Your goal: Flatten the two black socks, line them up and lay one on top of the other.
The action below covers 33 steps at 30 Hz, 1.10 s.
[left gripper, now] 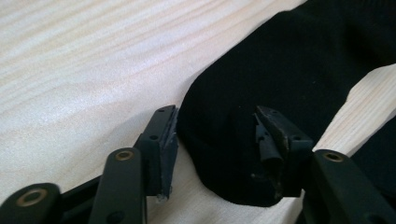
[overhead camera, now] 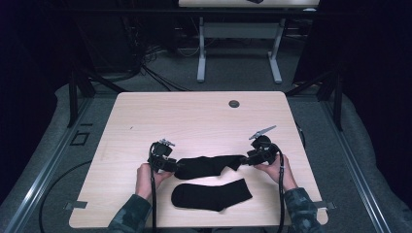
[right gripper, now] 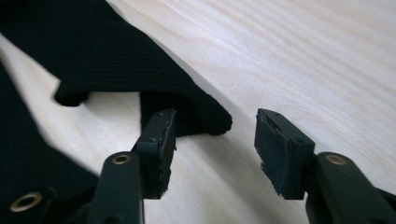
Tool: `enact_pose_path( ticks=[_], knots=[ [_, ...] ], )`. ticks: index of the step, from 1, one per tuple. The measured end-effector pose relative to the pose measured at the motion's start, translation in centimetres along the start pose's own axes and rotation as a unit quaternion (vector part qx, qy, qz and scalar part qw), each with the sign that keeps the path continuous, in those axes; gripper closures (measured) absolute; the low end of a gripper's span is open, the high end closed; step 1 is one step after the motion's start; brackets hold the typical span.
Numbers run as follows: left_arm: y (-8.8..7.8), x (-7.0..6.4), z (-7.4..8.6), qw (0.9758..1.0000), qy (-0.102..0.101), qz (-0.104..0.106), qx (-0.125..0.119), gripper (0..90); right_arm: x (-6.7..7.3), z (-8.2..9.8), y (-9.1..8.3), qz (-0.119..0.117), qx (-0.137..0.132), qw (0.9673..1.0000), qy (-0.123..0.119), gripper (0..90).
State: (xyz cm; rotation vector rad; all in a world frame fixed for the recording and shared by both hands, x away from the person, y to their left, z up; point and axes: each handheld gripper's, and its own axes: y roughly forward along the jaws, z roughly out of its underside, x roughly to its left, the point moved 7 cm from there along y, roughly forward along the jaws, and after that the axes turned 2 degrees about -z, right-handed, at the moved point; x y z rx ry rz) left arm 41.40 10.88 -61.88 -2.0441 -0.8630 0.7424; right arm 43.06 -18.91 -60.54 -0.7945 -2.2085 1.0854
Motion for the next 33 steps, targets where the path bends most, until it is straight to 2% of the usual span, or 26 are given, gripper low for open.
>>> enact_pose_path(
  ticks=[1,2,3,5,6,8,10,12,13,14,15,16,17,18,19,20,21,22,23,25,27,29,30,33],
  knots=[
    [0.0,0.0,0.0,1.0000,0.002,-0.001,0.002,55.9,0.1,-0.1,0.4,-0.002,0.000,1.0000,-0.001,51.4],
    [0.1,-0.1,0.1,1.0000,0.006,-0.003,0.002,59.8,0.0,-0.1,0.5,-0.010,0.012,0.9998,-0.011,53.5],
    [0.1,-0.2,0.1,0.9999,0.011,-0.004,0.002,65.3,0.2,-0.2,0.8,-0.012,0.012,0.9998,-0.005,59.8],
    [0.2,-0.5,0.3,0.9995,0.032,-0.001,0.004,81.5,0.3,-0.3,1.1,-0.021,0.019,0.9995,-0.013,74.1],
    [0.3,-0.7,0.3,0.9994,0.034,-0.001,0.005,83.2,0.3,-0.3,1.2,-0.020,0.015,0.9996,-0.016,77.6],
    [0.3,-0.7,0.2,0.9992,0.040,0.003,0.009,85.0,0.2,-0.5,1.1,-0.008,0.015,0.9995,-0.025,83.0],
    [0.2,-0.6,-0.3,0.9995,0.027,0.018,0.000,85.5,0.2,-1.0,0.8,0.009,0.005,0.9995,-0.030,84.1],
    [-0.4,-0.8,-1.2,0.9993,0.018,0.029,-0.016,85.5,-0.1,-1.9,-0.1,0.060,-0.012,0.9963,-0.060,84.5],
    [-0.9,-1.0,-1.9,0.9988,0.016,0.037,-0.028,85.4,-0.1,-2.5,-0.9,0.095,-0.018,0.9914,-0.088,84.6],
    [-1.4,-1.2,-2.7,0.9984,0.018,0.040,-0.036,85.2,-0.1,-3.1,-1.8,0.131,-0.032,0.9849,-0.109,84.5],
    [-1.9,-1.5,-3.3,0.9981,0.021,0.041,-0.041,85.1,0.1,-3.8,-2.9,0.160,-0.057,0.9770,-0.129,84.3],
    [-2.0,-1.8,-3.7,0.9981,0.026,0.040,-0.038,84.8,0.5,-4.3,-3.9,0.181,-0.078,0.9682,-0.154,83.7],
    [-2.0,-1.9,-3.8,0.9983,0.032,0.036,-0.034,84.5,0.8,-4.4,-4.7,0.194,-0.087,0.9614,-0.174,83.1],
    [-1.6,-1.7,-3.5,0.9986,0.038,0.032,-0.018,83.9,1.3,-4.0,-5.1,0.192,-0.093,0.9580,-0.192,80.8],
    [-1.2,-1.5,-3.1,0.9988,0.039,0.031,-0.001,82.3,2.0,-3.0,-5.0,0.147,-0.076,0.9643,-0.206,70.8],
    [-0.7,-1.1,-2.5,0.9989,0.035,0.030,0.010,79.4,2.2,-1.8,-4.7,0.127,-0.046,0.9687,-0.209,68.4],
    [-0.3,-0.8,-2.0,0.9991,0.027,0.023,0.021,72.7,2.4,-0.4,-4.3,0.105,-0.025,0.9699,-0.219,63.5],
    [0.2,-0.5,-1.4,0.9992,0.012,0.019,0.034,64.7,2.4,0.6,-4.1,0.083,-0.007,0.9726,-0.217,57.2],
    [0.4,-0.3,-1.1,0.9993,0.006,0.020,0.032,56.1,2.1,1.9,-3.7,0.070,0.006,0.9777,-0.198,50.8],
    [0.2,0.2,-0.8,0.9996,-0.005,0.016,0.022,44.7,1.5,3.1,-3.5,0.045,0.011,0.9842,-0.171,44.2],
    [-0.3,0.5,-0.9,0.9999,-0.013,0.003,0.003,35.8,0.7,3.5,-3.9,0.034,-0.007,0.9909,-0.130,40.6],
    [-0.7,0.7,-1.1,0.9997,-0.009,-0.015,-0.017,30.6,0.4,3.2,-4.1,0.029,-0.028,0.9946,-0.096,38.5],
    [-0.8,0.7,-1.2,0.9995,-0.007,-0.023,-0.021,28.4,0.4,2.8,-4.1,0.026,-0.038,0.9966,-0.068,35.6],
    [-0.6,0.7,-1.2,0.9991,0.000,-0.036,-0.025,23.8,0.6,2.5,-3.3,0.035,-0.036,0.9980,-0.039,30.8]
  ],
)
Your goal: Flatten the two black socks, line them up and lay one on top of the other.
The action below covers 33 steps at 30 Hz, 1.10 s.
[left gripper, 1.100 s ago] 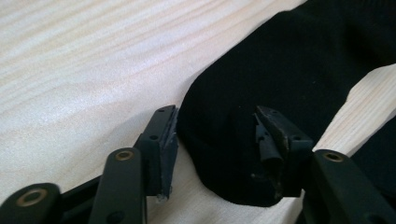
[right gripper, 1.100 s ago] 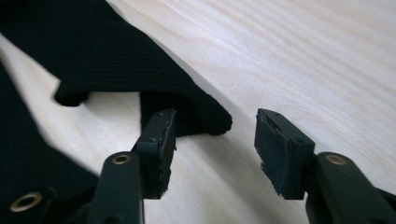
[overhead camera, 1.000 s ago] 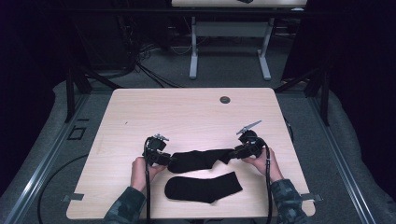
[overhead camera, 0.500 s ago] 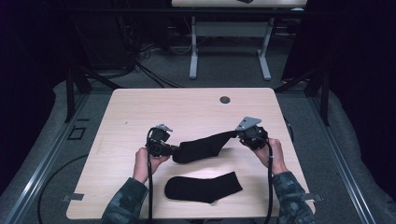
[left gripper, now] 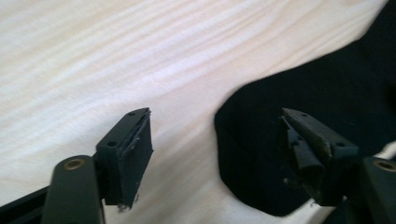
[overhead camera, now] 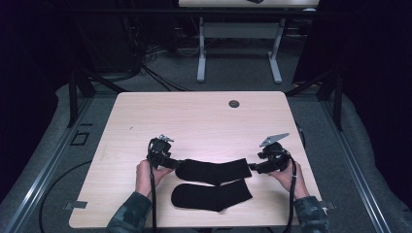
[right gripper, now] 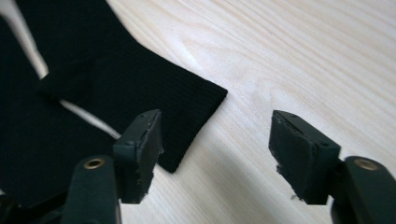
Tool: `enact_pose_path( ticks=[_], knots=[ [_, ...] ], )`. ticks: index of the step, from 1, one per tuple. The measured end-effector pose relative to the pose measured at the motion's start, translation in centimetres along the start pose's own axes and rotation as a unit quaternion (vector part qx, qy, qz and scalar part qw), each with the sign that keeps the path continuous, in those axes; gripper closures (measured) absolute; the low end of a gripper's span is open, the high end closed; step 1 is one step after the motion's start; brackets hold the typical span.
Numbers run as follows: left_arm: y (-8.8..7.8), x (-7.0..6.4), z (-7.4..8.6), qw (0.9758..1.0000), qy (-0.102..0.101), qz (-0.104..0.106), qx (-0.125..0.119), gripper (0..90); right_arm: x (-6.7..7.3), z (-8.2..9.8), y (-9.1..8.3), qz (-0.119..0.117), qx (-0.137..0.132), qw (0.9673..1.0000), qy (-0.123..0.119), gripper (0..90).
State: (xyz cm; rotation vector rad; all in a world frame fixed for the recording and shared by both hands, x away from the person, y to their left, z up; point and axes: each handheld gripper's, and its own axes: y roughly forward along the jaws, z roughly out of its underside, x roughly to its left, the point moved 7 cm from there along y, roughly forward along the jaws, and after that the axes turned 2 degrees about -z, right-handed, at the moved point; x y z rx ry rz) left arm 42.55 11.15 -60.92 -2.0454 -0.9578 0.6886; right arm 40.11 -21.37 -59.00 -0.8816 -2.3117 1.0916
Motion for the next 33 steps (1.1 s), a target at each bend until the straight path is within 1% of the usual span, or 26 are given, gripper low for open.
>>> enact_pose_path(
  ticks=[1,4,6,7,9,10,11,12,13,14,15,16,17,18,19,20,21,22,23,25,27,28,29,30,31,33],
  knots=[
    [0.2,0.0,0.0,0.9999,0.005,-0.009,-0.001,22.7,0.1,0.0,0.3,0.003,0.004,1.0000,0.004,29.7],
    [0.8,-0.1,-0.1,0.9997,0.018,-0.019,0.002,19.7,0.6,0.1,1.9,0.034,0.021,0.9992,0.008,25.6],
    [1.2,-0.2,0.0,0.9991,0.027,-0.031,0.008,19.1,0.8,0.2,2.6,0.032,0.024,0.9991,0.014,25.1],
    [1.3,-0.2,0.0,0.9988,0.033,-0.034,0.009,18.3,0.8,0.2,2.8,0.038,0.030,0.9987,0.018,23.2],
    [1.7,-0.2,0.1,0.9980,0.039,-0.048,0.014,17.9,0.7,0.4,3.3,0.042,0.044,0.9980,0.019,21.9],
    [1.9,-0.2,0.2,0.9975,0.043,-0.054,0.016,17.9,0.8,0.3,3.6,0.042,0.042,0.9980,0.024,21.1],
    [2.0,-0.1,0.3,0.9975,0.042,-0.054,0.017,17.7,0.6,0.4,3.7,0.049,0.049,0.9974,0.019,20.4],
    [2.1,-0.1,0.3,0.9973,0.044,-0.057,0.016,17.4,0.5,0.5,3.8,0.051,0.057,0.9969,0.017,19.8],
    [2.1,0.0,0.4,0.9969,0.046,-0.061,0.015,17.5,0.5,0.4,4.0,0.052,0.050,0.9971,0.022,19.3],
    [2.1,0.0,0.4,0.9968,0.047,-0.063,0.015,17.2,0.4,0.4,4.1,0.050,0.054,0.9970,0.024,18.5],
    [2.1,0.0,0.4,0.9965,0.049,-0.065,0.016,17.2,0.4,0.4,4.2,0.048,0.049,0.9973,0.027,18.2],
    [2.1,0.0,0.4,0.9964,0.050,-0.066,0.017,16.9,0.3,0.4,4.1,0.049,0.058,0.9968,0.023,17.6],
    [2.0,0.0,0.5,0.9962,0.051,-0.067,0.020,16.8,0.2,0.4,4.2,0.047,0.059,0.9968,0.027,17.0],
    [2.0,0.0,0.5,0.9962,0.051,-0.068,0.020,16.6,0.2,0.3,4.3,0.050,0.055,0.9968,0.029,16.8],
    [2.0,0.0,0.5,0.9961,0.051,-0.068,0.020,16.5,0.2,0.3,4.3,0.049,0.060,0.9967,0.026,16.8],
    [2.0,0.0,0.5,0.9961,0.051,-0.069,0.020,16.5,0.2,0.2,4.4,0.052,0.057,0.9967,0.027,16.2],
    [2.0,0.1,0.6,0.9958,0.052,-0.073,0.019,16.4,0.3,0.1,4.7,0.050,0.043,0.9973,0.034,15.6],
    [1.9,0.1,0.6,0.9960,0.051,-0.070,0.020,16.3,0.1,0.0,4.6,0.055,0.058,0.9965,0.026,15.2],
    [1.9,0.2,0.6,0.9960,0.050,-0.071,0.020,16.3,0.0,0.0,4.6,0.057,0.062,0.9962,0.024,14.6],
    [1.8,0.3,0.7,0.9958,0.051,-0.074,0.021,16.3,-0.2,-0.3,4.8,0.055,0.064,0.9961,0.025,13.4],
    [1.7,0.4,0.9,0.9957,0.049,-0.075,0.022,16.4,-0.4,-0.6,5.1,0.063,0.061,0.9959,0.024,12.5],
    [1.6,0.4,0.9,0.9958,0.049,-0.073,0.024,16.4,-0.3,-0.7,5.2,0.058,0.064,0.9960,0.024,12.4],
    [1.5,0.4,1.1,0.9957,0.049,-0.075,0.023,16.4,-0.4,-0.8,5.2,0.061,0.066,0.9957,0.022,12.0],
    [1.4,0.4,1.2,0.9957,0.050,-0.074,0.023,16.4,-0.4,-0.9,5.3,0.062,0.060,0.9959,0.025,11.9],
    [1.3,0.4,1.4,0.9959,0.047,-0.074,0.021,16.4,-0.3,-1.0,5.4,0.056,0.063,0.9961,0.025,12.0],
    [1.2,0.4,1.6,0.9961,0.046,-0.073,0.021,16.4,-0.2,-1.0,5.4,0.061,0.067,0.9957,0.019,12.0]
  ],
)
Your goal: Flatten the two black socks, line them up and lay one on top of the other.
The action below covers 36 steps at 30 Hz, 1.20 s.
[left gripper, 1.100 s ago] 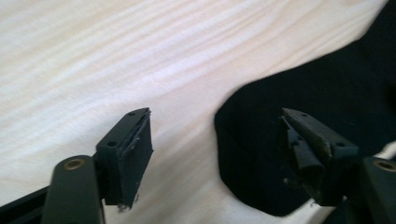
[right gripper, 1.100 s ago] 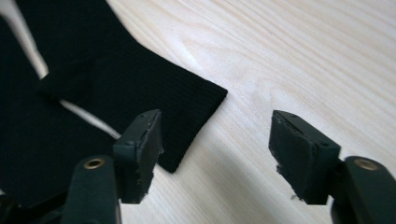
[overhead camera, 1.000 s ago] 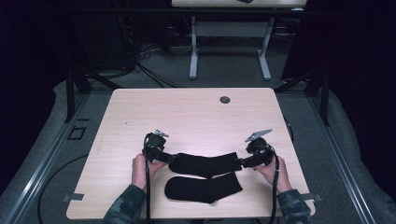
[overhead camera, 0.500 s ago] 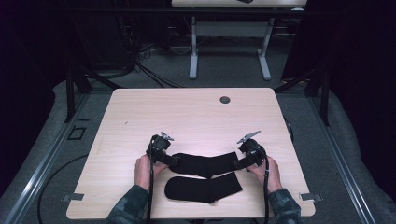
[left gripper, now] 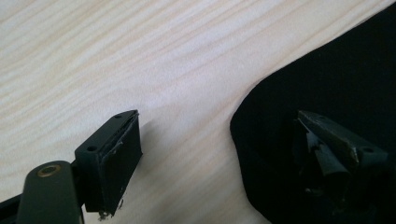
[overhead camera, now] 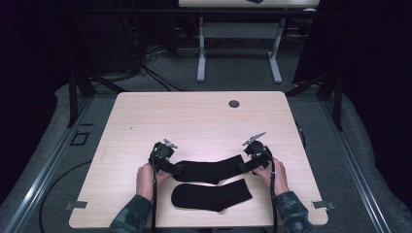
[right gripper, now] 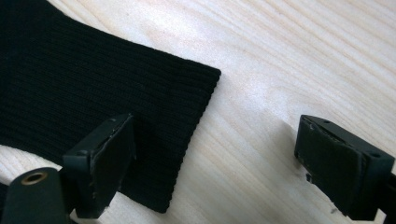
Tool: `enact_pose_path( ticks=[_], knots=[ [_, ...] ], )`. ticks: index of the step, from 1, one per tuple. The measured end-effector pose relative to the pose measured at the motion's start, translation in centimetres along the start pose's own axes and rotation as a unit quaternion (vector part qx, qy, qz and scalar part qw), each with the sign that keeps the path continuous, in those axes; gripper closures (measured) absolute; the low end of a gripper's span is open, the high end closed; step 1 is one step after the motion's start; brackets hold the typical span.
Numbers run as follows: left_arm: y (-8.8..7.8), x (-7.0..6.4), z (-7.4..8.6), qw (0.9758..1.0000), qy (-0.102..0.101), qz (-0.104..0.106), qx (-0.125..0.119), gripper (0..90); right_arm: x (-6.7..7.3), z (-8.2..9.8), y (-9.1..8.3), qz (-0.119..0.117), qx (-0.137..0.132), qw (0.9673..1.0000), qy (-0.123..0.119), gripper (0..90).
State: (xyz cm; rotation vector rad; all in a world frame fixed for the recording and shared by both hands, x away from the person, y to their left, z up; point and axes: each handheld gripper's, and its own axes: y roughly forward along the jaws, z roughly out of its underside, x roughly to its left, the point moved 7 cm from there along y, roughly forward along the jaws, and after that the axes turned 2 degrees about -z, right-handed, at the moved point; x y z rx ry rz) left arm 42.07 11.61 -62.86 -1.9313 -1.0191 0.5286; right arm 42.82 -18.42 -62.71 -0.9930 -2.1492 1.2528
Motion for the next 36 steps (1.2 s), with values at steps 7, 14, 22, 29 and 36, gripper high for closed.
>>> enact_pose_path(
  ticks=[7,14,22,29,36],
  knots=[
    [-1.1,0.4,0.1,0.9993,-0.018,0.011,-0.032,11.7,0.0,0.0,-0.5,-0.003,-0.020,0.9997,0.012,1.2],
    [-4.3,2.4,1.5,0.9967,-0.041,-0.017,-0.068,5.3,-1.1,0.9,-4.4,0.017,-0.084,0.9958,0.033,0.0],
    [-5.3,5.1,6.8,0.9933,-0.081,-0.056,-0.060,2.3,-2.7,5.6,-6.4,0.058,-0.095,0.9918,0.062,0.0],
    [-5.3,6.0,10.3,0.9892,-0.106,-0.079,-0.064,0.2,-3.4,9.8,-5.5,0.064,-0.081,0.9909,0.086,0.0],
    [-5.4,6.3,11.0,0.9856,-0.115,-0.085,-0.090,0.0,-3.7,11.2,-5.1,0.059,-0.104,0.9887,0.090,0.0]
  ],
)
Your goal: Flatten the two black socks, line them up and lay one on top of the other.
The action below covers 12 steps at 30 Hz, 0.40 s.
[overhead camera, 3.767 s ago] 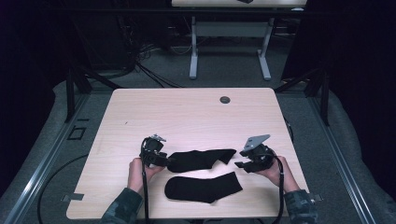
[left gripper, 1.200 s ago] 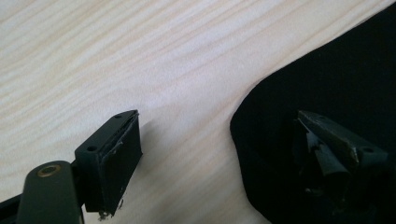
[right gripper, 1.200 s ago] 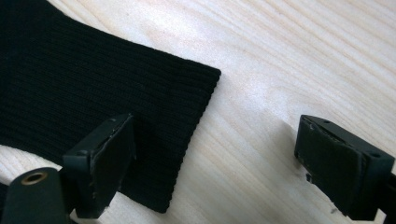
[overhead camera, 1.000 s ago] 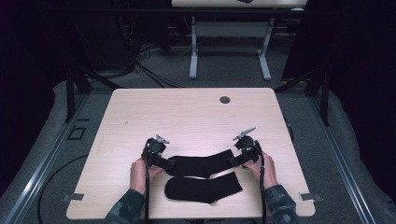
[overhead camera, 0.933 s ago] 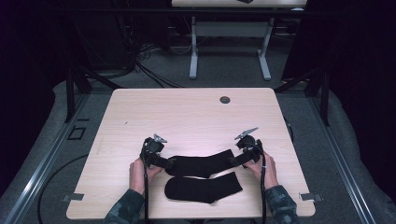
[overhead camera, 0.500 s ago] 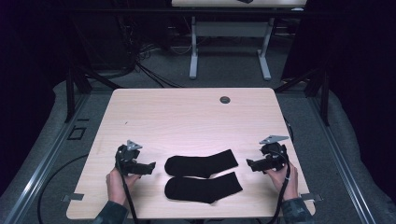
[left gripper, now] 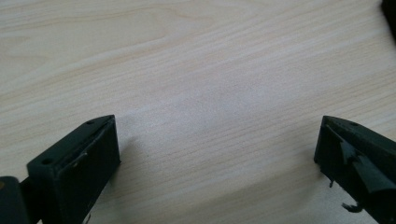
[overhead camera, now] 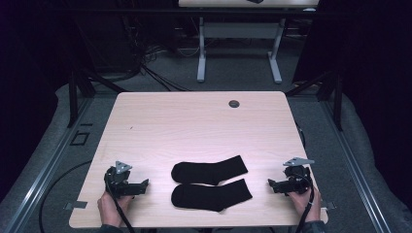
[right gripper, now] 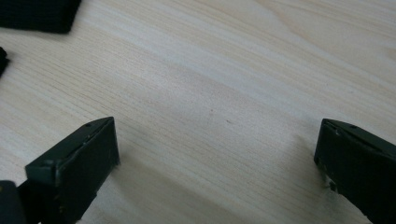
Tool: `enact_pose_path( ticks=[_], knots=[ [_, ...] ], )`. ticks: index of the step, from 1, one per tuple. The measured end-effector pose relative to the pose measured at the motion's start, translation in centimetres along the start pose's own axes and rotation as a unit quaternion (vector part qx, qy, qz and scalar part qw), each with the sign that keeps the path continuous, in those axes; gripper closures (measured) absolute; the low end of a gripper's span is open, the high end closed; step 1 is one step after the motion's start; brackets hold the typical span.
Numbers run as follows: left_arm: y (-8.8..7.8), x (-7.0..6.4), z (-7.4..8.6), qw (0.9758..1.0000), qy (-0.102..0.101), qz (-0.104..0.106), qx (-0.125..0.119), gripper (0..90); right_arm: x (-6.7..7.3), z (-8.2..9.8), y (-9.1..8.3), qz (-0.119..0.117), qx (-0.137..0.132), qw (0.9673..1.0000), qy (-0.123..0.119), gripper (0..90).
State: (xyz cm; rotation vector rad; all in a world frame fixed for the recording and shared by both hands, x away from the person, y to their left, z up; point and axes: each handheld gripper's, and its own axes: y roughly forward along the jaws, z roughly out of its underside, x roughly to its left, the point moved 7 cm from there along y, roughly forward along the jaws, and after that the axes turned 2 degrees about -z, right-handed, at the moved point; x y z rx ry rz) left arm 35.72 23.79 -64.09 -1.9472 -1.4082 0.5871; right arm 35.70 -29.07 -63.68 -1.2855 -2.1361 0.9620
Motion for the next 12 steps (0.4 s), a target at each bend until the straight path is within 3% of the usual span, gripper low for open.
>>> enact_pose_path(
  ticks=[2,3,12],
  knots=[
    [0.01,0.01,0.08,1.0000,0.001,0.001,-0.010,0.0,-0.14,0.19,0.10,0.002,-0.035,0.9994,0.000,0.0],
    [0.04,0.05,0.15,0.9998,0.000,0.001,-0.020,0.0,-0.22,0.24,0.05,0.004,-0.035,0.9994,-0.003,0.0],
    [0.04,0.04,0.16,0.9998,-0.001,-0.001,-0.020,0.0,-0.13,0.30,0.08,0.005,-0.047,0.9989,0.001,0.0]
  ],
)
